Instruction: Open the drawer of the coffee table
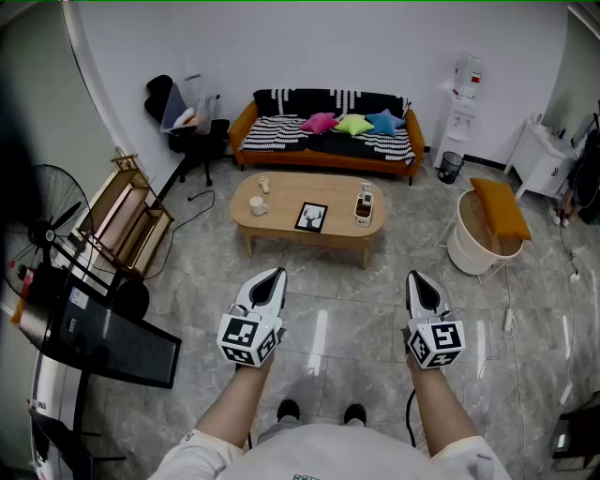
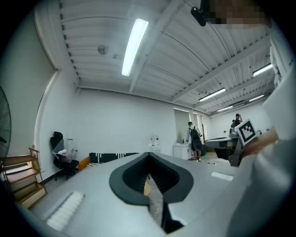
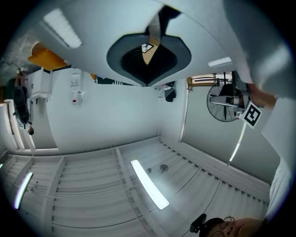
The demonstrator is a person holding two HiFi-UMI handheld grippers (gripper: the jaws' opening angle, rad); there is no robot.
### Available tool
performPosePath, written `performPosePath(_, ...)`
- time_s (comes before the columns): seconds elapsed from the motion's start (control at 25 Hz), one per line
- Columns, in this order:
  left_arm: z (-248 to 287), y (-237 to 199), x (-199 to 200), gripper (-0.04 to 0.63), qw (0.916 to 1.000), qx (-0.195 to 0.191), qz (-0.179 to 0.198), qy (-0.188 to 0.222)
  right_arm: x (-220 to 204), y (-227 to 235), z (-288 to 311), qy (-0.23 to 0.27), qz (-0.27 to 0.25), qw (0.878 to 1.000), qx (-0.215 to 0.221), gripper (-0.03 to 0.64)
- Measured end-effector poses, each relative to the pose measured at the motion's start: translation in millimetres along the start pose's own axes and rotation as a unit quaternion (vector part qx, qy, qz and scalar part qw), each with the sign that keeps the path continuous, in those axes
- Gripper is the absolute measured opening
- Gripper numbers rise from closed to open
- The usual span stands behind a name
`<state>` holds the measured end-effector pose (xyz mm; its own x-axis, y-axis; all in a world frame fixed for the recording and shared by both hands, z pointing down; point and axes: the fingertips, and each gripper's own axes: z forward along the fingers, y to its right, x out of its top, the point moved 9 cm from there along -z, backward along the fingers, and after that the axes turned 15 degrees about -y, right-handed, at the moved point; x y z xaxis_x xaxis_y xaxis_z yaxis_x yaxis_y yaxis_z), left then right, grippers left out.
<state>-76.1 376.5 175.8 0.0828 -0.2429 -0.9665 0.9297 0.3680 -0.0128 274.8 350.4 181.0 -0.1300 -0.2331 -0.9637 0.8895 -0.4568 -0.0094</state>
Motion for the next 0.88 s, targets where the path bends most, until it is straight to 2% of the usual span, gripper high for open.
performPosePath(0.44,-1.0,1.3,-0.2,-0.002,1.0000,-0.003,0.002,0.000,0.4,-1.8,-0.4,-0.002,-0.004,1.000,0.004,0.003)
performPosePath(0.56,-3.3,2.1,-0.6,-0.002,1.0000,-0.002,0.003,-0.002,0.1,1.9,2.2,0.018,0.020,1.000,0.010,0.005)
performPosePath(0.6,-4.2,2.0,-0.7,-0.002,1.0000,-0.001,0.004,-0.002,1.0,3.5,4.8,0.029,0.034,0.999,0.009,0.175)
performPosePath(0.64,-5.0,1.4,-0.7,-0.002,1.0000,-0.001,0.004,-0.002,2.1,4.3,7.5,0.037,0.045,0.998,0.008,0.509)
performPosePath(0.68,-5.6,0.4,-0.8,-0.002,1.0000,0.000,0.004,-0.002,3.1,3.9,9.6,0.042,0.049,0.998,0.008,0.589)
performPosePath(0.88,-9.0,-4.5,-4.4,-0.002,1.0000,0.003,0.003,-0.005,4.1,-2.5,13.5,0.036,0.027,0.999,0.014,0.589)
